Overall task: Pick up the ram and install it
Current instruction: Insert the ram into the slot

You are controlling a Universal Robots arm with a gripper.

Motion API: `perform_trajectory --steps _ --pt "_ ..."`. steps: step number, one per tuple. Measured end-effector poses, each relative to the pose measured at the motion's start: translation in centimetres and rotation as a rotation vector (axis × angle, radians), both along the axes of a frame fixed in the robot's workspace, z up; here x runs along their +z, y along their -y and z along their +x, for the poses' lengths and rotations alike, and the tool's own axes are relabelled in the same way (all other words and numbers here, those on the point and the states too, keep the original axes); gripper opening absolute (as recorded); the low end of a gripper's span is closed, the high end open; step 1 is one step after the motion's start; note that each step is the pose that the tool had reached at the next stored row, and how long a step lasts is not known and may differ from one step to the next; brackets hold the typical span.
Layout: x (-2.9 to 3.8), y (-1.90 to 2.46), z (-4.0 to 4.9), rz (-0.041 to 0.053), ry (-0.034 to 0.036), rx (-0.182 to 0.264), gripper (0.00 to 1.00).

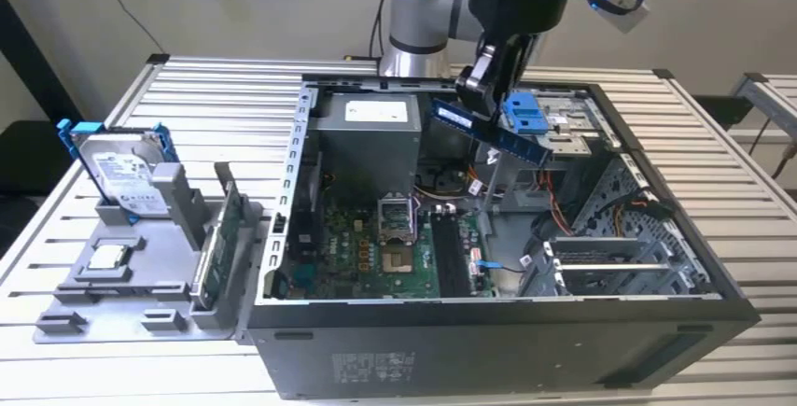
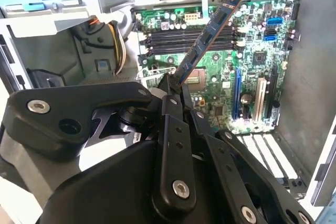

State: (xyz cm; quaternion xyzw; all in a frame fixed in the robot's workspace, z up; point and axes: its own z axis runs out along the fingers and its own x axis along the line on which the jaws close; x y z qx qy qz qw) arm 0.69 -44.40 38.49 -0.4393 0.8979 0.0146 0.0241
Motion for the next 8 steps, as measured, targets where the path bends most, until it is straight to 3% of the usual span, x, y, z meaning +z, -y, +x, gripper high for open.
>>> perform_trajectory --steps 8 --pt "0.00 0.00 -0.01 -0.0004 0.0000 -0.040 0.14"
